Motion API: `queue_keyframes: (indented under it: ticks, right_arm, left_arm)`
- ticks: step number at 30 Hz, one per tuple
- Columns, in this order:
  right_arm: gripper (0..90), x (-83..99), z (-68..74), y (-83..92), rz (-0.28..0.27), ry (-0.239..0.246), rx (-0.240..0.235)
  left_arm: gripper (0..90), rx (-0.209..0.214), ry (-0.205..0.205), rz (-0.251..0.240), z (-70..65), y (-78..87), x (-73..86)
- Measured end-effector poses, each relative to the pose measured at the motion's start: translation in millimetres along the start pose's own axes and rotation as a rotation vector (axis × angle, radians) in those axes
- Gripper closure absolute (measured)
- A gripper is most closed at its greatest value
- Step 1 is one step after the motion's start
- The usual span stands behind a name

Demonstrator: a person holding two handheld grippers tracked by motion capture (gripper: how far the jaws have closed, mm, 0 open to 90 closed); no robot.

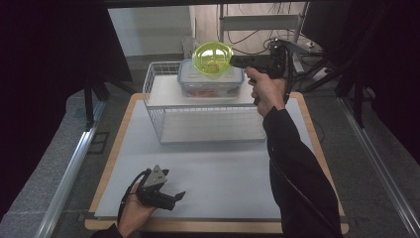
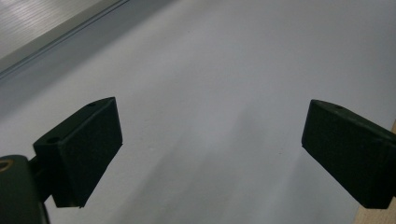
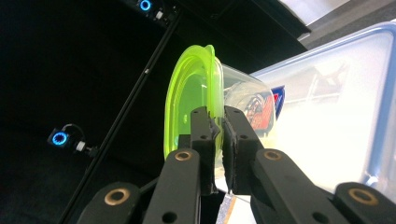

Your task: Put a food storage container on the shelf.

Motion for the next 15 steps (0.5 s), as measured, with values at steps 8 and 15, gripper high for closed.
queue_keyframes:
  ticks: [8,15]
  right_arm:
    - [83.6,-6.7,-3.9,-14.3,-0.011,-0.033,0.037]
    - [81.6,-10.2,-8.0,-16.7,-0.027,-0.060,0.043]
  left_arm:
    - [5.0,0.005,-0.001,-0.002,-0.9,0.4,-0.4]
    - [5.1,0.007,-0.004,0.000,-1.5,0.1,-0.4]
Point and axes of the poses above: each handheld gripper's, and its own axes: y roughly backward along the jaws, x roughly out of its underside, z roughly to its left, the point moved 8 cm from there along -y, roughly forward along the jaws, and after that the axes turned 6 degrees about -z, right-handed, at the moved point
